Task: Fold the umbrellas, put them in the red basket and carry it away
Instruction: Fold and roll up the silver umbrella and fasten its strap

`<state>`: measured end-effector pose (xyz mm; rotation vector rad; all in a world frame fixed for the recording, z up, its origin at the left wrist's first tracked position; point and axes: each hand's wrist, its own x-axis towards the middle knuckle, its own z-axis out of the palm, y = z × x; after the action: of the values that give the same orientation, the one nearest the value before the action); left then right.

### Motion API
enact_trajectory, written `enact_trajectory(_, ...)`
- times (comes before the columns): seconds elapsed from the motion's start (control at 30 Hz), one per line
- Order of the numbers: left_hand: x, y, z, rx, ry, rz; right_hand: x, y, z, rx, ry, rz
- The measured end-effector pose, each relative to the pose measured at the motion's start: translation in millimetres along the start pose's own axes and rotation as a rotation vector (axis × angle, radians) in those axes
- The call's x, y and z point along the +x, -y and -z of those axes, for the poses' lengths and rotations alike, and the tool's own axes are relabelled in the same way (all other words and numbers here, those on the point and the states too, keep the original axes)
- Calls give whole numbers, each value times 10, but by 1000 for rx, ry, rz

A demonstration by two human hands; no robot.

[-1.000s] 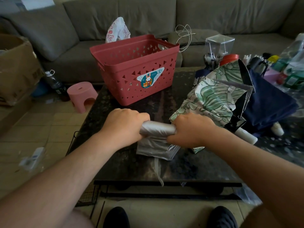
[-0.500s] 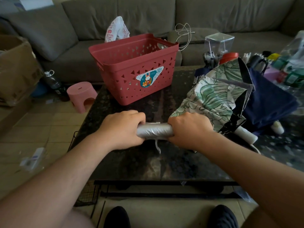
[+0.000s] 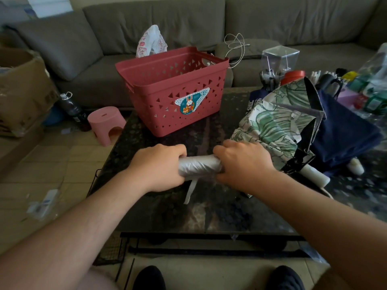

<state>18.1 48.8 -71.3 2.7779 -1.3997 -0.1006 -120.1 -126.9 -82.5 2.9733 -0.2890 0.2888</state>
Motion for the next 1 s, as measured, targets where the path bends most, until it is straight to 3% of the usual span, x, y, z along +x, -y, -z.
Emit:
enact_trajectory(0.13, -16, 35, 20, -66, 31, -13, -4, 31, 35, -4, 31, -23)
enact_trajectory(0.33, 12, -17, -81, 188, -201, -89, 29, 40, 22, 151, 252, -100)
enact_trajectory(0.43, 27, -64, -81, 211, -155, -35, 40, -22, -10, 258, 348, -47)
enact_trajectory(0.57, 30, -100, -74, 148, -59, 48, 2, -20, -68, 127, 179, -36)
enact_trajectory(0.7, 36, -86, -50, -85, 121, 103, -26, 57, -143, 22, -44, 47)
enact_trajectory(0.87, -10, -54, -86, -139, 203, 47, -63, 75, -99, 57, 79, 24)
enact_trajectory(1.0, -49, -72, -141, 1, 88, -51, -42, 78, -50, 97, 175, -41)
